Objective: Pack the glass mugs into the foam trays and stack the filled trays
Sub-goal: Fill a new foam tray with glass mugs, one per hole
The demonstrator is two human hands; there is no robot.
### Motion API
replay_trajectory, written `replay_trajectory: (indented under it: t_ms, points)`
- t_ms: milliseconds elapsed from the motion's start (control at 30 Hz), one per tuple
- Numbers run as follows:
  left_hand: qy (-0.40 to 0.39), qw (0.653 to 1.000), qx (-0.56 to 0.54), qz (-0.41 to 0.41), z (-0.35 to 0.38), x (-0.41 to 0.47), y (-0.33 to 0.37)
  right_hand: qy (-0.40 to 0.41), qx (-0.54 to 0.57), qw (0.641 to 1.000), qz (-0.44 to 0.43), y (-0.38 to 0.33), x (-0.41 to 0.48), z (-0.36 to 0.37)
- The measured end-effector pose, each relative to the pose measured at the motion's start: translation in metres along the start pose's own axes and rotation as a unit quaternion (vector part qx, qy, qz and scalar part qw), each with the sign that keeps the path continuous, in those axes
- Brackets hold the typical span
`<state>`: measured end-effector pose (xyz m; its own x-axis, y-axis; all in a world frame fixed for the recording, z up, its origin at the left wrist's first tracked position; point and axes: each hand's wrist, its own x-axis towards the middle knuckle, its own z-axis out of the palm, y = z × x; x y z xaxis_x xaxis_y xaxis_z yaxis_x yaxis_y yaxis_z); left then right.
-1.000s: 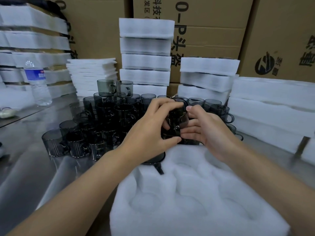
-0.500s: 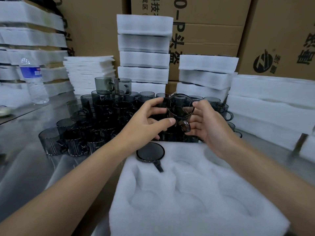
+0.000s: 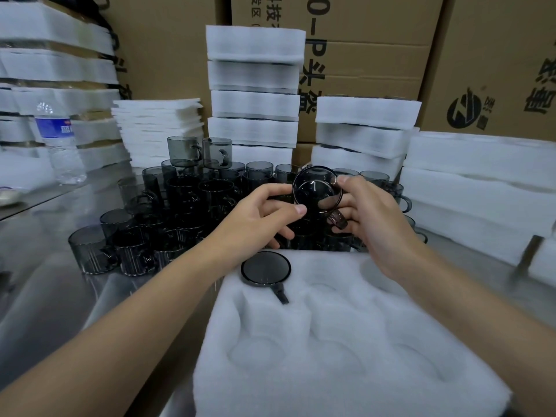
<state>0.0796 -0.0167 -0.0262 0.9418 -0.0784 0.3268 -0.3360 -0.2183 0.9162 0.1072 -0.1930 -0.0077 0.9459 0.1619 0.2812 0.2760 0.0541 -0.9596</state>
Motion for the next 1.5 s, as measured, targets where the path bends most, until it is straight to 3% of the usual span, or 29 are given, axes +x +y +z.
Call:
replay_trajectory:
  t_ms: [900,1367,1500]
  points:
    - [-0.050,0.998,0.023,-0.014,0.000,-0.001,0.000,0.007,-0.057,0.998,-0.017,0.002,-0.001,0.000]
    - [-0.059,0.998,0.019,0.003,-0.001,-0.004,0.001,-0.044,-0.092,0.995,0.001,-0.003,-0.001,-0.006]
    - [-0.068,0.997,0.029,0.019,-0.001,-0.005,0.004,-0.097,-0.083,0.992,0.020,-0.004,0.000,-0.010]
